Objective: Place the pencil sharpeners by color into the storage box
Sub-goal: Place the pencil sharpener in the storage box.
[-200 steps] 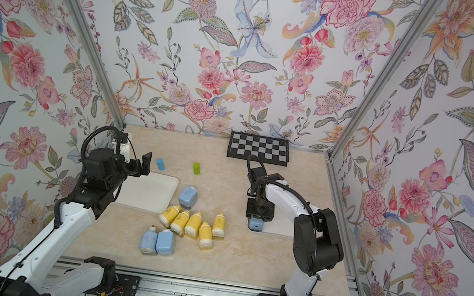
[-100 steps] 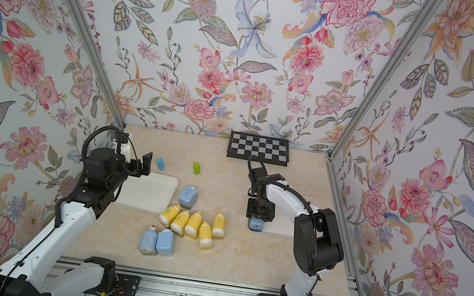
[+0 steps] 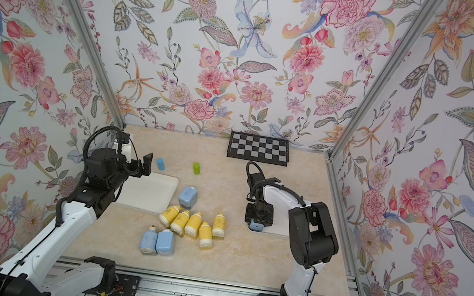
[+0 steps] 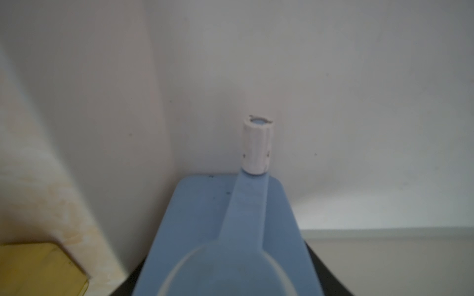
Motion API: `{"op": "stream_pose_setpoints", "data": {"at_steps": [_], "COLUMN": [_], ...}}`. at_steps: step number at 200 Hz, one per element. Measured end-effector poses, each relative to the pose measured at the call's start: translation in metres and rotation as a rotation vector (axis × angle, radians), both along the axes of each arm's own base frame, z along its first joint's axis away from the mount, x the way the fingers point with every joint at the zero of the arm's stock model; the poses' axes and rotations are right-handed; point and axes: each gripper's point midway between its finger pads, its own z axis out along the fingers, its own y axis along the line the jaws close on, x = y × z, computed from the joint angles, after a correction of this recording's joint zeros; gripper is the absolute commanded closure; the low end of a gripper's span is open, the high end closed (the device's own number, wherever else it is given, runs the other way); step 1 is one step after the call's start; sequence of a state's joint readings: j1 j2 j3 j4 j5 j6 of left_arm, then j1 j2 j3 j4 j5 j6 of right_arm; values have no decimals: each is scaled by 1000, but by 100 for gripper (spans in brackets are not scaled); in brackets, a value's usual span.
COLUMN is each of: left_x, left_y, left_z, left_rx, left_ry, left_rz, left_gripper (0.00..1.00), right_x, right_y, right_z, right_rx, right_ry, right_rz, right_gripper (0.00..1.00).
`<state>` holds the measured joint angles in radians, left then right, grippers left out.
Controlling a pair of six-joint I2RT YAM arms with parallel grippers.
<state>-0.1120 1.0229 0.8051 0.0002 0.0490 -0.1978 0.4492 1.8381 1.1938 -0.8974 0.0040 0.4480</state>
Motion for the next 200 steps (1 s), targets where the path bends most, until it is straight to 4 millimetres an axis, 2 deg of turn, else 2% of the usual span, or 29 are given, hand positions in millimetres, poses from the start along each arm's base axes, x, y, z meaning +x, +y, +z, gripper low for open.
{"op": "stream_pose_setpoints", "data": {"at_steps": [119,200], "left_x": [0,0], "left_y": [0,0], "left_z": [0,0], "left_rx": [0,0], "left_ry": [0,0], "left_rz": [-1,-1], "left_gripper": [1,0], "right_x": [3,6], "right_y": [1,5], "right_z": [3,31], "right_rx": [6,53], "right_ry": [-17,-89], "right_rz": [-1,-1], "right_gripper": [29,27]}}
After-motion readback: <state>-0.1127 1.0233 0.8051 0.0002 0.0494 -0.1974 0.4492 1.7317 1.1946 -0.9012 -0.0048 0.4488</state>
